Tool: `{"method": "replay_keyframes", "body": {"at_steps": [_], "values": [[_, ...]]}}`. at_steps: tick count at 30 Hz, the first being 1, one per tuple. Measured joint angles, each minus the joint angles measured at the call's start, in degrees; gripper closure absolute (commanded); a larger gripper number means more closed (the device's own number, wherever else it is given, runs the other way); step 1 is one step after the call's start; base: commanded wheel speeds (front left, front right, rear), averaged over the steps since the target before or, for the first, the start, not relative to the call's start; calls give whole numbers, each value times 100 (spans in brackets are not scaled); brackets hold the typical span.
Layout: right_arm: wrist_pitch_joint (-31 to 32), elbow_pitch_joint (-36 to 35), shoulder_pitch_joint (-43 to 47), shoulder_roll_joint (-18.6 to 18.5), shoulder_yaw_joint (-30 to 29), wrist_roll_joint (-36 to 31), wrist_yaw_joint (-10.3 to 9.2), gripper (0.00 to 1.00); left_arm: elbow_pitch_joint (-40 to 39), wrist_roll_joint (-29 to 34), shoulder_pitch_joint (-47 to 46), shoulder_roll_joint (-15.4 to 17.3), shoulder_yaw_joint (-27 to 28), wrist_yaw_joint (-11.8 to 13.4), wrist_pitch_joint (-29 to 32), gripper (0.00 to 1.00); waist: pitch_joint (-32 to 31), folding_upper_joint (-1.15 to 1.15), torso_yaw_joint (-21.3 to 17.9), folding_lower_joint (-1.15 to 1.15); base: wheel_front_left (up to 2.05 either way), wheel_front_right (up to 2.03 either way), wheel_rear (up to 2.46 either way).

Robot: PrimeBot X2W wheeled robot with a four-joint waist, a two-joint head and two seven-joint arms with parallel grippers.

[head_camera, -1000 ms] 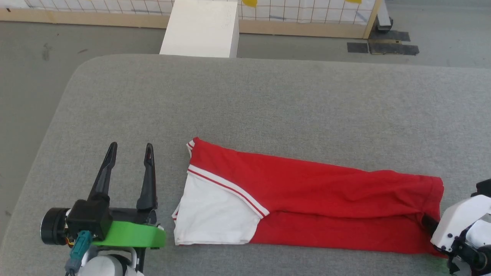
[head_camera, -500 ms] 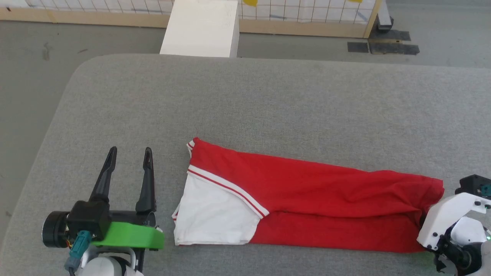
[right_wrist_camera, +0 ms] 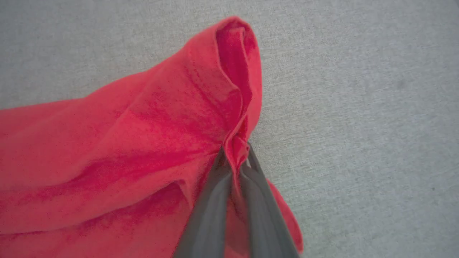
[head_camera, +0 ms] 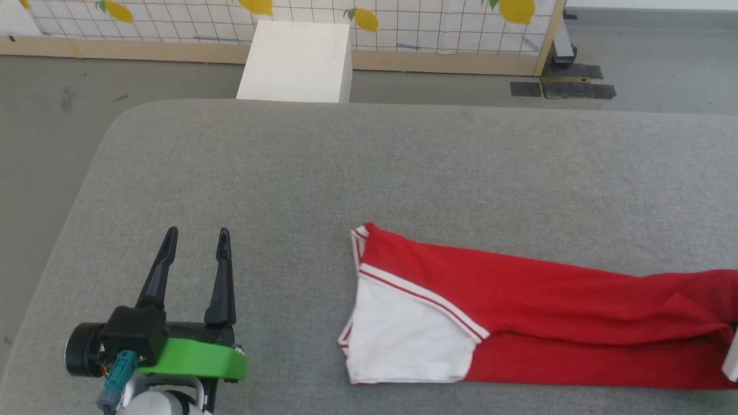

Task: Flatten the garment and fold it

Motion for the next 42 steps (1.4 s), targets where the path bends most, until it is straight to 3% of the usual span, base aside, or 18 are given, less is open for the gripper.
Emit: {"method": "replay_keyframes", "body": {"at_steps": [8, 20, 26, 35, 42], "values": [[22, -67, 64, 147, 147, 227, -1, 100, 99, 20, 87, -55, 52, -53, 0, 0, -177, 0, -16, 0, 0, 0, 0], [577, -1354, 756, 289, 1526, 1017, -1, 100, 141, 21, 219, -89, 44, -129, 0, 0, -496, 0, 37, 0, 0, 0, 0], [897, -1863, 748, 681, 2124, 1511, -1, 100, 140, 20, 222, -102, 40, -145, 0, 0, -447, 0, 193, 0, 0, 0, 0], [1026, -1873, 322, 1046, 2916, 2030, -1, 100, 156, 16, 209, -133, -33, -148, 0, 0, -305, 0, 496, 0, 0, 0, 0], [779, -1311, -177, 1080, 3307, 2542, -2, 100, 235, 4, 177, -147, -93, -149, 0, 0, -195, 0, 770, 0, 0, 0, 0]]}}
